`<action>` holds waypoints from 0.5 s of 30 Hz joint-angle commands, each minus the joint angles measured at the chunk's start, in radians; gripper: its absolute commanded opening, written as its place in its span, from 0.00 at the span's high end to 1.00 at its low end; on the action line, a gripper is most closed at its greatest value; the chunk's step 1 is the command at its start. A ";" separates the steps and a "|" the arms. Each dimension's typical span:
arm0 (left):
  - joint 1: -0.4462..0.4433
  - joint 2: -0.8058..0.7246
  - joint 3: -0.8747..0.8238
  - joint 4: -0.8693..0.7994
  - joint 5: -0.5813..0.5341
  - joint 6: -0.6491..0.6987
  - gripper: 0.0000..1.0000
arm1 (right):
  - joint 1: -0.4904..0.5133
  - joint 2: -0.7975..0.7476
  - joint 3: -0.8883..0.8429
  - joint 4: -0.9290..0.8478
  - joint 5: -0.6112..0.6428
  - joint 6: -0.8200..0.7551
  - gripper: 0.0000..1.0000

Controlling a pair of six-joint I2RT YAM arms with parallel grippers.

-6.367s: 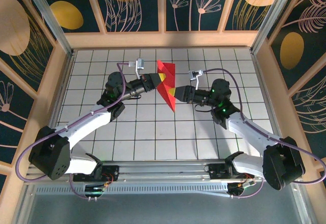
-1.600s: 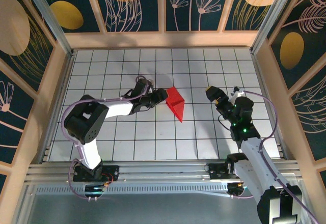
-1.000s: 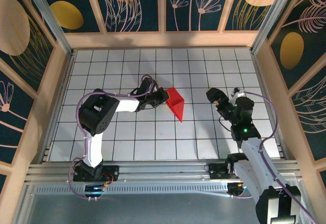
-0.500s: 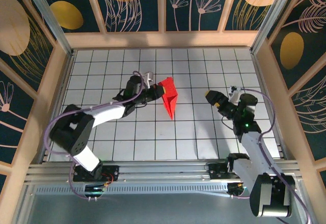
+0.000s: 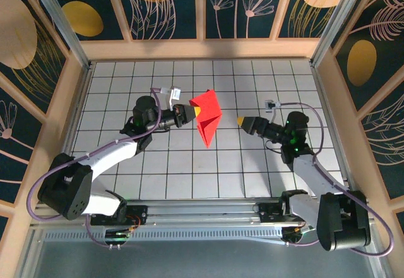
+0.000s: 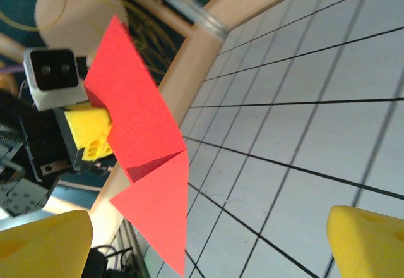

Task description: Fold a paper plane with a square sheet of paper (fold left side to right side)

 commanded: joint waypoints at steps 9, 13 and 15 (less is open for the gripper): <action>-0.001 -0.010 0.025 0.040 0.147 0.027 1.00 | 0.177 0.191 0.094 0.233 -0.051 -0.010 0.06; 0.000 -0.006 0.022 0.031 0.147 0.028 1.00 | 0.215 0.252 0.137 0.235 -0.070 0.002 0.11; -0.001 -0.004 0.019 0.020 0.139 0.035 1.00 | 0.233 0.278 0.164 0.212 -0.086 0.002 0.14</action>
